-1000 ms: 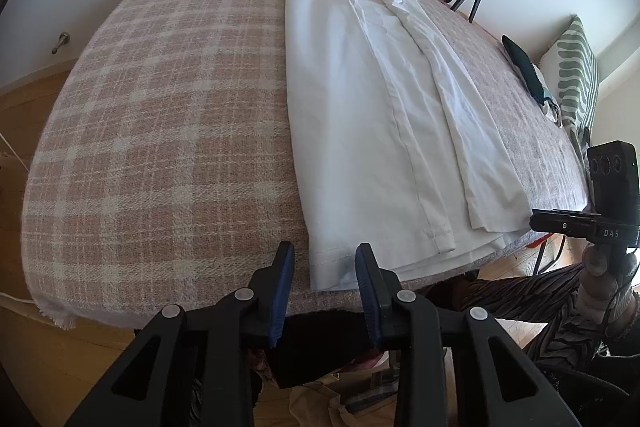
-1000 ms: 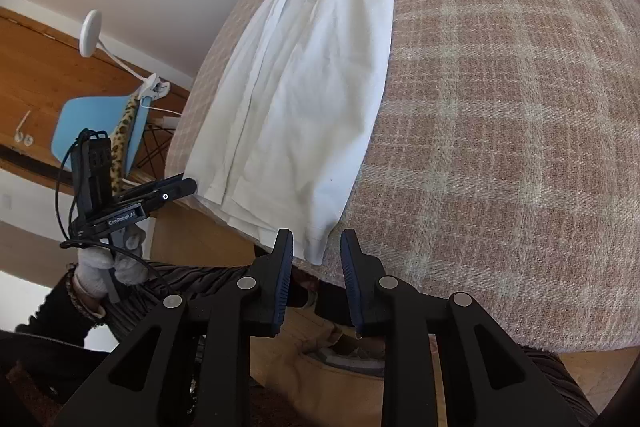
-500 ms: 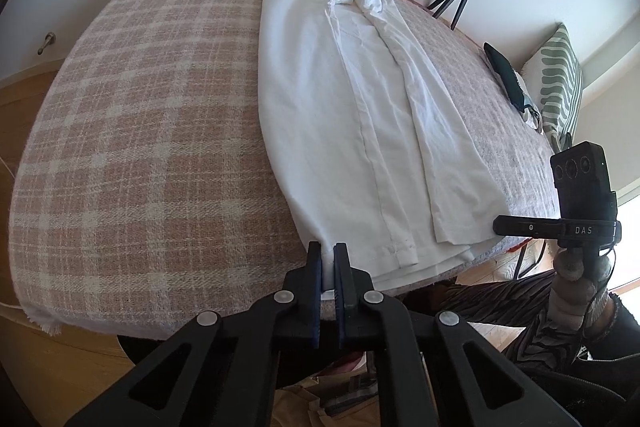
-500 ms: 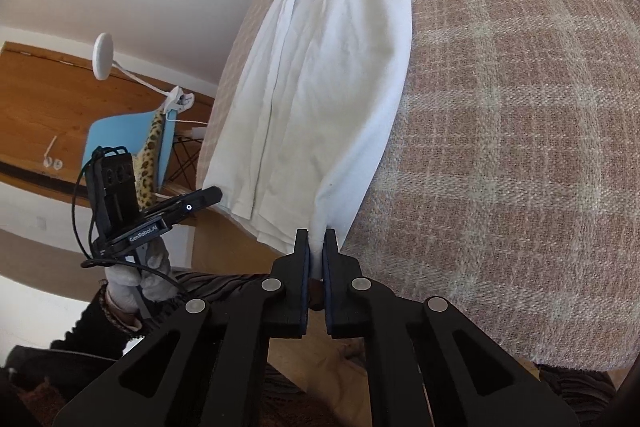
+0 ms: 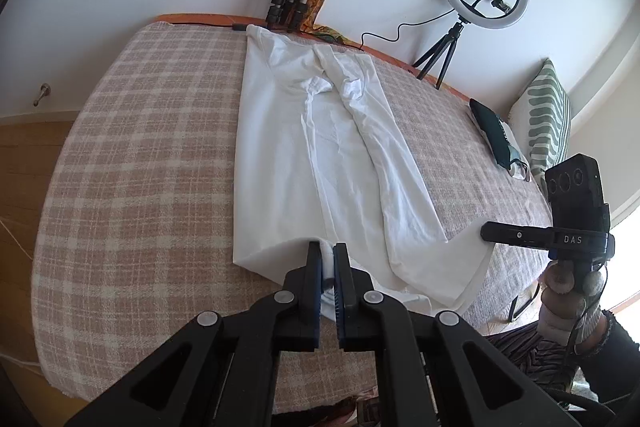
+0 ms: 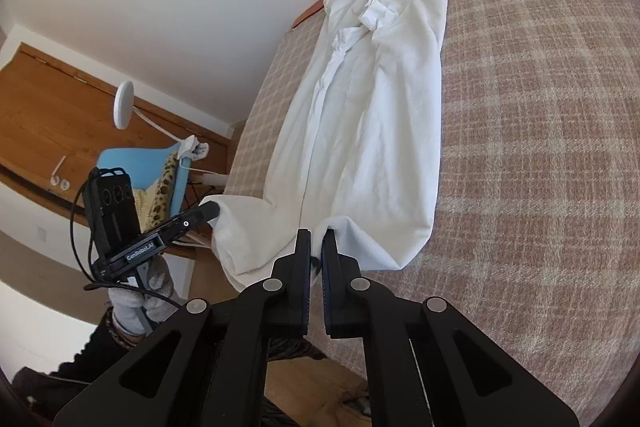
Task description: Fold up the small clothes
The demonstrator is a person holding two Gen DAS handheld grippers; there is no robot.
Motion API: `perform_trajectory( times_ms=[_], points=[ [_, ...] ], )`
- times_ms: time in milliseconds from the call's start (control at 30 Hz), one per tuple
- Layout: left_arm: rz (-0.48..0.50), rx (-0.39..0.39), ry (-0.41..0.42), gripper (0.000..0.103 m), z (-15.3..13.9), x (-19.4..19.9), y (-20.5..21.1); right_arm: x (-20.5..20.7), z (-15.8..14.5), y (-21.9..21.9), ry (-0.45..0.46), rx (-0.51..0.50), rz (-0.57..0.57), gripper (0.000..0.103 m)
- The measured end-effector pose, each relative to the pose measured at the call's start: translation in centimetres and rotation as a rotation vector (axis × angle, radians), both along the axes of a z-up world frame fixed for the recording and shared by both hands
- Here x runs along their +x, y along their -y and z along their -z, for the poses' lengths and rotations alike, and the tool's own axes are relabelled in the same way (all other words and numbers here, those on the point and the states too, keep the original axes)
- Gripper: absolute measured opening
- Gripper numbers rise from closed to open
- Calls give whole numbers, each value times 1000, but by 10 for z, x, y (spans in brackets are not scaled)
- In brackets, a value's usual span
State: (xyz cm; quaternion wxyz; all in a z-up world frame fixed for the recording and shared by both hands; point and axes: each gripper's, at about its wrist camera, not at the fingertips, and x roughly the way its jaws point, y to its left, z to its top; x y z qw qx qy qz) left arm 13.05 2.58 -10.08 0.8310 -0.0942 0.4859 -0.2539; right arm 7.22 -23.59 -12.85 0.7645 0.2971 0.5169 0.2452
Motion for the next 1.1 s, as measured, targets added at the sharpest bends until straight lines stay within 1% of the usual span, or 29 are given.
perform_trajectory(
  times_ms=[200,367,567,667,800,867,900,933,1000,1067,1100],
  points=[
    [-9,24,23,2,0,41,6,42,0,6,16,-72,6,4],
    [-21,55,16,2,15,83,8,75,10,14,12,-108,12,4],
    [-37,74,-1,2,39,120,12,106,32,22,-46,-113,56,4],
    [-38,83,-13,2,49,131,14,113,44,28,-85,-116,77,4],
    [-45,89,-16,3,56,139,15,118,55,36,-112,-99,107,4],
    [-53,95,-8,9,55,141,14,119,55,39,-112,-99,111,4],
    [-64,107,-3,16,54,142,13,119,53,40,-107,-99,118,4],
    [-71,112,4,32,51,142,12,118,50,42,-99,-101,123,7],
    [-74,107,38,34,42,140,7,116,42,45,-88,-133,116,8],
    [-57,115,80,34,32,133,3,111,29,47,-35,-163,96,13],
    [-41,122,101,34,28,129,1,107,22,46,-4,-192,82,13]
  ],
)
